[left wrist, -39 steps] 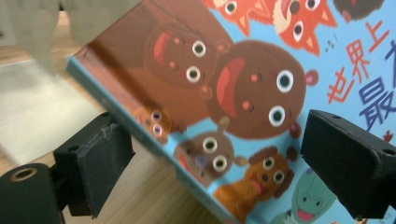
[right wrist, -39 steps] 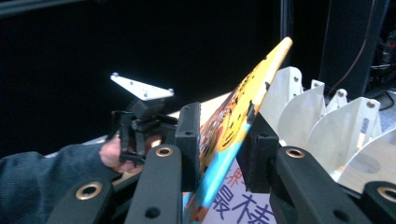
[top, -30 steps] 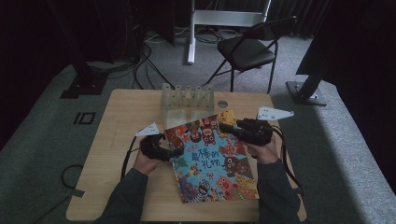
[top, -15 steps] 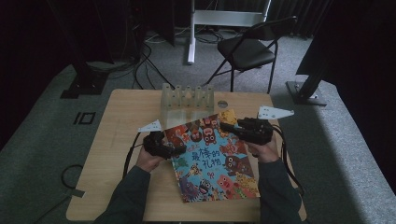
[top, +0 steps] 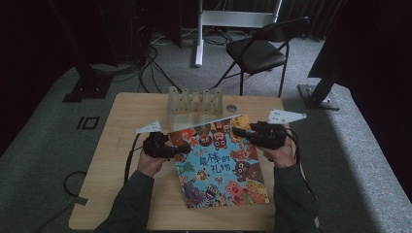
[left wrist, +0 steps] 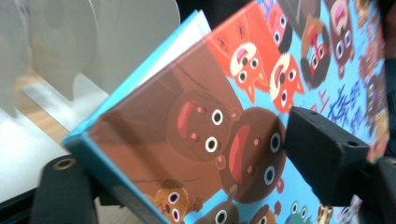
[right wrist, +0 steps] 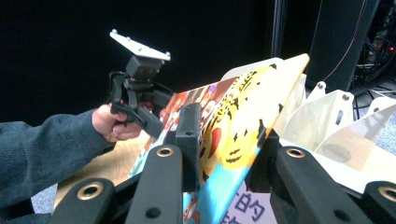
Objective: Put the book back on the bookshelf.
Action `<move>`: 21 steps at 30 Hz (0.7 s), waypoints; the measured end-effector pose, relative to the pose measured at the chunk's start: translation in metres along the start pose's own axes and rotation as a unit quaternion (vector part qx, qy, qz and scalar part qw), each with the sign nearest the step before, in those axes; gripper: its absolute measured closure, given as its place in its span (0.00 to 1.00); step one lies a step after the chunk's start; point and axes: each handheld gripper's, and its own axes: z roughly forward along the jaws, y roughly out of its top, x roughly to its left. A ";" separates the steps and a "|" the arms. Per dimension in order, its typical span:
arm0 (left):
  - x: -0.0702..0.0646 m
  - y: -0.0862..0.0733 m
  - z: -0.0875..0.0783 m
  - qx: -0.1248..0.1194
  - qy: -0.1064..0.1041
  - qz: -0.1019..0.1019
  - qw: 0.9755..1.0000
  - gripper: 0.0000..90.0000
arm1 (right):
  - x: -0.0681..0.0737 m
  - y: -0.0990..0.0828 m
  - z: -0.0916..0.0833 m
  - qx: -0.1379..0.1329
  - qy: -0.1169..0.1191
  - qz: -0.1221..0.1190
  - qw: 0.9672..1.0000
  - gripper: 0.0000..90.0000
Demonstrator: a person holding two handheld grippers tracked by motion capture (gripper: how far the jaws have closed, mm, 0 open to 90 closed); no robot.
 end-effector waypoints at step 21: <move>-0.049 0.044 -0.029 -0.027 0.052 0.131 0.990 0.71 | -0.003 -0.010 0.003 -0.007 -0.122 0.015 0.992 0.51</move>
